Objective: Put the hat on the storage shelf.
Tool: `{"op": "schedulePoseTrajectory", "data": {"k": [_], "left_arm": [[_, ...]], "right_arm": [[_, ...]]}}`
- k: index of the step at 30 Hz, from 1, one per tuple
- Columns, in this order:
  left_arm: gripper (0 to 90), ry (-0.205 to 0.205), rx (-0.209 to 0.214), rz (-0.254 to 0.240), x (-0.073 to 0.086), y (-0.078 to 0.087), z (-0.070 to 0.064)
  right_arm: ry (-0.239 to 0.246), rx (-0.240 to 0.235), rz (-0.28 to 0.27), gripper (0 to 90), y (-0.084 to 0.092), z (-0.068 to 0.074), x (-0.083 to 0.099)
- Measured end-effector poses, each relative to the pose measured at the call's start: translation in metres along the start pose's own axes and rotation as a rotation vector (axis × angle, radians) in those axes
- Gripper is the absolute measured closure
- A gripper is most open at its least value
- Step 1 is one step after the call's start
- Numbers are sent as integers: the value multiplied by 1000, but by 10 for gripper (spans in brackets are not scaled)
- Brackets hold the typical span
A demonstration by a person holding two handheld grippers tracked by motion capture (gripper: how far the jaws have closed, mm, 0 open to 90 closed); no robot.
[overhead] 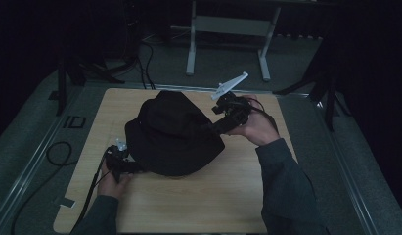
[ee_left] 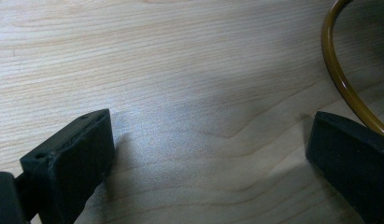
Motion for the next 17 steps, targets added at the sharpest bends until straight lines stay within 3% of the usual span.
{"op": "schedulePoseTrajectory", "data": {"k": [17], "left_arm": [[13,0,0,0,0,0,0]], "right_arm": [[-52,-3,66,242,-1,-9,34]]}}
Point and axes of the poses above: each handheld gripper's, and its own axes: y roughly backward along the jaws, x roughly out of its underside, z roughly to its left, the point moved 4 cm from there along -y, roughly forward along the jaws, and after that the axes turned 14 degrees about -z, right-handed, at the moved point
